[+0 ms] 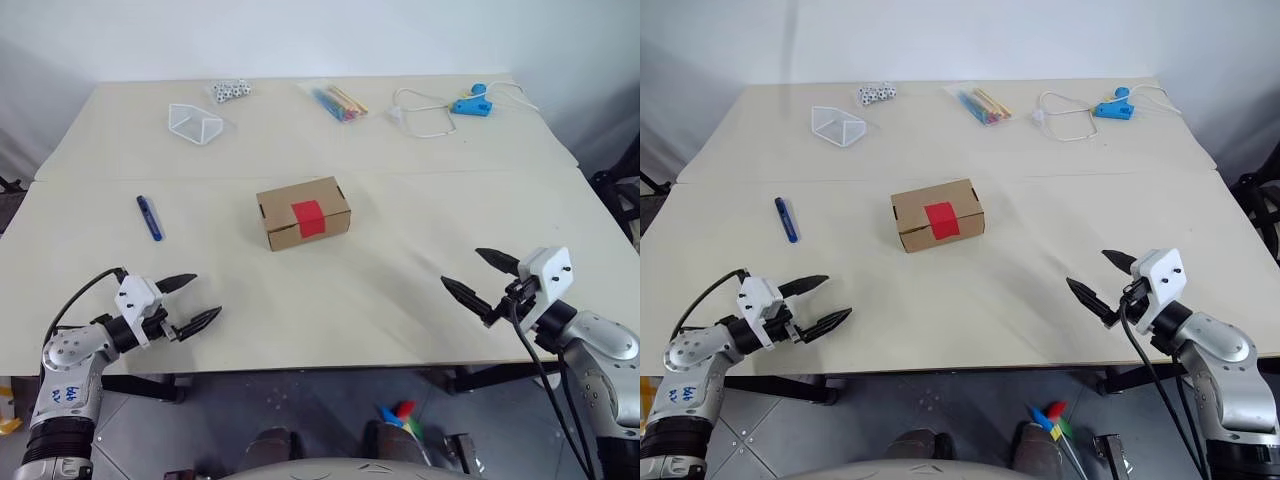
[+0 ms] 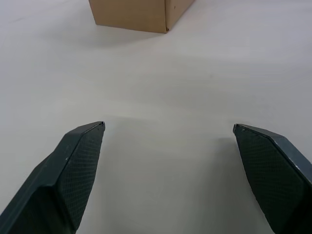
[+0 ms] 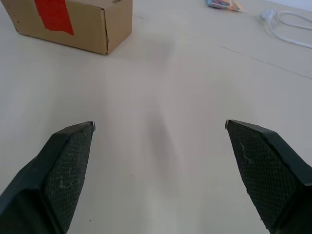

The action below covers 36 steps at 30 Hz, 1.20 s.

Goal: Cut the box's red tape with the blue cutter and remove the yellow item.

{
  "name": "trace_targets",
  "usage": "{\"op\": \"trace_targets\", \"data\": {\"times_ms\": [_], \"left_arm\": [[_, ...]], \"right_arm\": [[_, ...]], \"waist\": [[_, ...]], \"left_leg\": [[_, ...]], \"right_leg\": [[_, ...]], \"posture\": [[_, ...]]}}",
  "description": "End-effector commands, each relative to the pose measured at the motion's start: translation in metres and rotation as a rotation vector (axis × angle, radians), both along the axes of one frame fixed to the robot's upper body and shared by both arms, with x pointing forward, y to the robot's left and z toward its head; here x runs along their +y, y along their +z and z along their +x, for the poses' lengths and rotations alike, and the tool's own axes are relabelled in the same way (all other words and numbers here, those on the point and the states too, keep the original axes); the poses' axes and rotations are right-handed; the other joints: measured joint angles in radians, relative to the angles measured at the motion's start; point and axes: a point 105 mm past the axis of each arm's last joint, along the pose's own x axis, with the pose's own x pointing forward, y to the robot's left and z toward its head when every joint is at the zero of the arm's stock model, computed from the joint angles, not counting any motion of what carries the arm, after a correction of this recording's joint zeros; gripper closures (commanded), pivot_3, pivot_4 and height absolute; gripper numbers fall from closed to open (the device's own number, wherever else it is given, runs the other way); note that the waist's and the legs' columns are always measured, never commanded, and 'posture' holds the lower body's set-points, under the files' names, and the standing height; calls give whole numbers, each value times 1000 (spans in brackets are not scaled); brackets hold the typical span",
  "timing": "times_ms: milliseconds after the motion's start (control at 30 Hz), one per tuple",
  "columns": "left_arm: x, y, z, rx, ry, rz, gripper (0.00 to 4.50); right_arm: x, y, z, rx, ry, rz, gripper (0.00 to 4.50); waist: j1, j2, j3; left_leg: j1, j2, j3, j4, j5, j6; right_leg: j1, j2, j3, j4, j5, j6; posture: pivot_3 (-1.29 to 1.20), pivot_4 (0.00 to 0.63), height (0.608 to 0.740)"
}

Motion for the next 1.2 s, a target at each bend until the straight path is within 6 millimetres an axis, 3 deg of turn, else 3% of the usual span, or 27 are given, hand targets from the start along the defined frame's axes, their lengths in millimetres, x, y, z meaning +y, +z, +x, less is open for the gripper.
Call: {"op": "trace_targets", "data": {"times_ms": [33,367,467,633,667,767,900,1067,1167,1200], "left_arm": [[2,14,0,-49,13,-1,32],[2,31,20,15,176,-30,32],[0,30,24,37,182,-13,32],[2,50,34,-72,182,-36,32],[3,49,36,-60,191,-23,0],[3,49,43,-38,204,-9,640],[0,52,56,-22,227,-14,1877],[-12,51,69,-21,217,-24,3489],[-18,52,77,-21,210,-34,4430],[-19,52,79,-21,210,-36,4472]], "right_arm": [[-9,14,-1,-56,-26,-14,0],[-23,31,18,-40,-186,-26,0],[-20,38,25,-44,-179,-46,0],[-15,56,40,-94,-172,-55,0],[-14,59,42,-99,-167,-47,381],[-7,63,51,-88,-137,-35,1255],[-3,66,71,-13,-150,3,2693],[18,56,95,86,-92,-9,4483],[25,51,111,128,-88,-19,4500],[27,50,115,136,-89,-22,4500]], "waist": [[0,0,0],[0,-1,1],[0,-1,1],[0,-3,2],[0,-3,2],[-1,-3,2],[-2,-5,3],[-2,-6,3],[-3,-7,4],[-2,-7,4]], "left_leg": [[0,0,0,0,0,0],[0,0,0,1,0,0],[0,0,0,1,0,0],[-1,-1,0,1,0,-1],[-1,-1,1,2,0,-1],[-1,-2,1,2,0,-1],[-1,-2,1,2,1,-1],[-1,-2,0,2,1,-1],[-2,-2,1,2,1,-1],[-2,-2,0,2,1,-1]], "right_leg": [[0,0,0,0,0,0],[0,0,1,1,0,0],[0,0,1,1,0,0],[-1,1,1,1,0,0],[-1,1,1,1,0,0],[-1,1,1,1,0,0],[-1,2,1,1,0,0],[-1,2,0,2,0,0],[-1,2,0,2,0,0],[-1,2,0,2,0,0]], "posture": [[0,150,740],[0,150,740],[0,150,740],[0,150,740],[0,150,740],[0,150,740],[0,150,740],[0,150,740],[0,150,740],[0,150,740]]}}
